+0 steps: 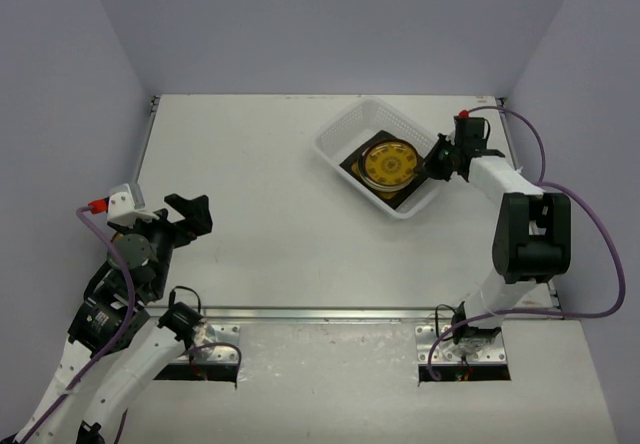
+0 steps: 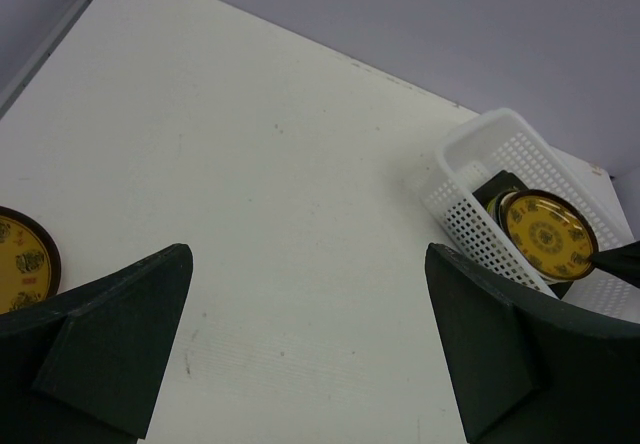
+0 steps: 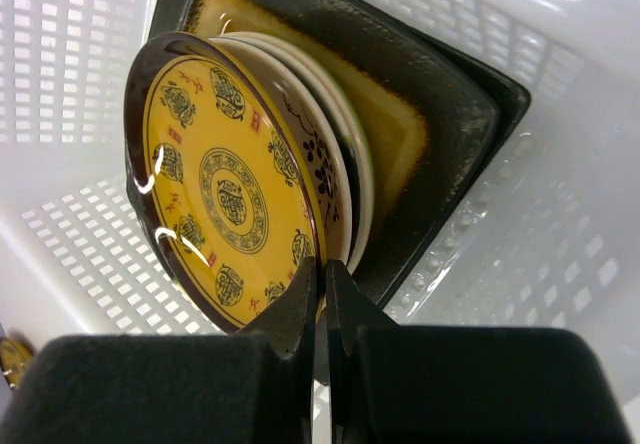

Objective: Place the plates into the plastic bin on the countertop

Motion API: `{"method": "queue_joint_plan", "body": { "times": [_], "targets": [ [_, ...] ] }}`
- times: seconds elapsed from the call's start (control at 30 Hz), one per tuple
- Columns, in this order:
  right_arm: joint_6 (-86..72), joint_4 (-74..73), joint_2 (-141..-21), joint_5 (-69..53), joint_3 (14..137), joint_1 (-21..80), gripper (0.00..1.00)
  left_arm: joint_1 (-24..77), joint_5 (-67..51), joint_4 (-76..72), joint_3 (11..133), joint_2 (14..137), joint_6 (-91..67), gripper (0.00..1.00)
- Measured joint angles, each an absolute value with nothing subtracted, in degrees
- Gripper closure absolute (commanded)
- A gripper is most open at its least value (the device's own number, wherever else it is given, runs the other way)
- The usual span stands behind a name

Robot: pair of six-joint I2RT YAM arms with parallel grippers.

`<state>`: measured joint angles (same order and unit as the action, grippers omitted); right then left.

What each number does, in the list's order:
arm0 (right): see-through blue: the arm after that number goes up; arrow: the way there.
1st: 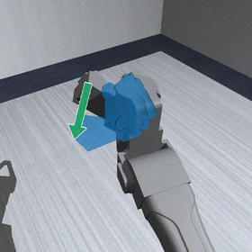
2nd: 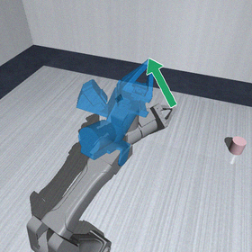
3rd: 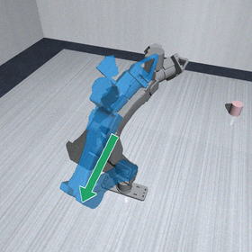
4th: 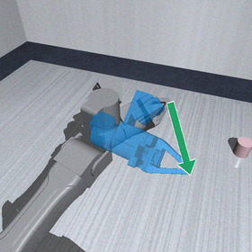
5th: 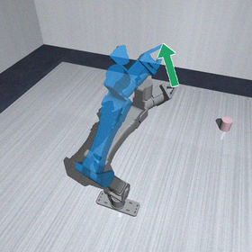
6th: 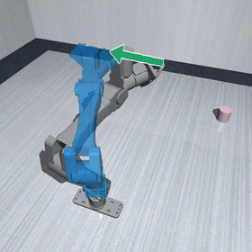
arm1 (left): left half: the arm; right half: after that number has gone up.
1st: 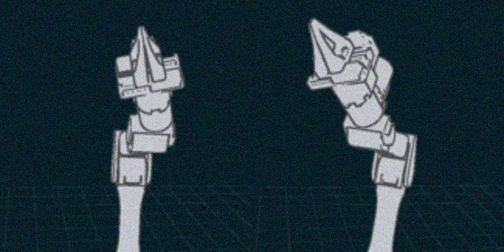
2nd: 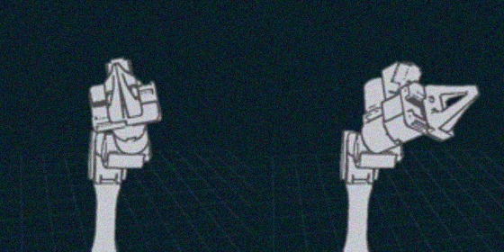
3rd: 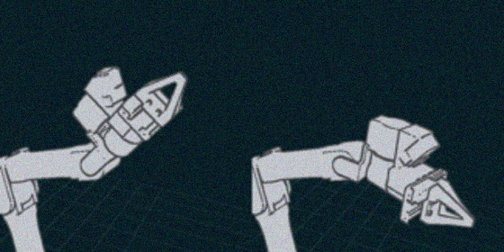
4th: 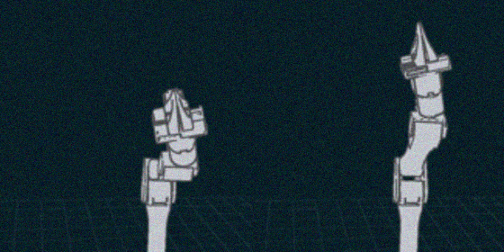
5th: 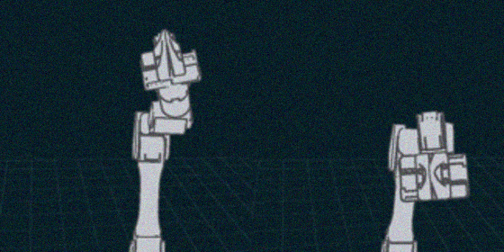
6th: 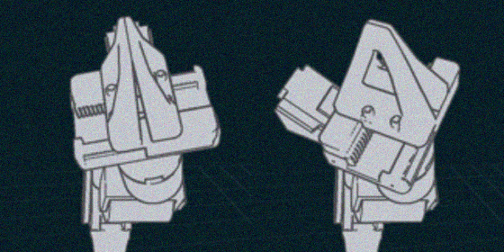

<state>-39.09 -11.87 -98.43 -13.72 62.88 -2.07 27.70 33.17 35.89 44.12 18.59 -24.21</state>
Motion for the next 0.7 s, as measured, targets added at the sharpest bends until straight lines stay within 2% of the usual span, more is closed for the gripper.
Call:
{"method": "queue_joint_plan", "body": {
  "times": [0.3,0.33,0.5,0.53,0.57,0.6,0.7],
  "targets": [
    [-38.5,-13.0,-98.5,-13.7,65.2,-0.9,1.00,27.7,33.2,35.8,44.1,18.4,-24.2,0.00],
    [-38.4,-13.2,-98.5,-13.7,65.6,-0.9,0.97,27.7,33.2,35.8,44.1,18.4,-24.2,0.00],
    [-37.8,-14.3,-98.5,-13.9,66.5,-0.9,0.48,27.7,33.2,35.8,44.1,18.4,-24.2,0.00],
    [-37.6,-14.6,-98.5,-14.0,66.5,-0.9,0.47,27.7,33.2,35.8,44.1,18.4,-24.2,0.00],
    [-37.5,-15.0,-98.5,-14.2,66.7,-0.9,0.41,27.7,33.2,35.8,44.1,18.4,-24.2,0.00],
    [-37.4,-15.5,-98.5,-14.1,67.0,-0.9,0.30,27.7,33.2,35.8,44.1,18.4,-24.2,0.00],
    [-36.8,-17.3,-98.0,-13.8,68.1,-0.9,0.25,27.7,33.3,35.9,44.1,18.5,-24.2,0.00]
  ]
}}
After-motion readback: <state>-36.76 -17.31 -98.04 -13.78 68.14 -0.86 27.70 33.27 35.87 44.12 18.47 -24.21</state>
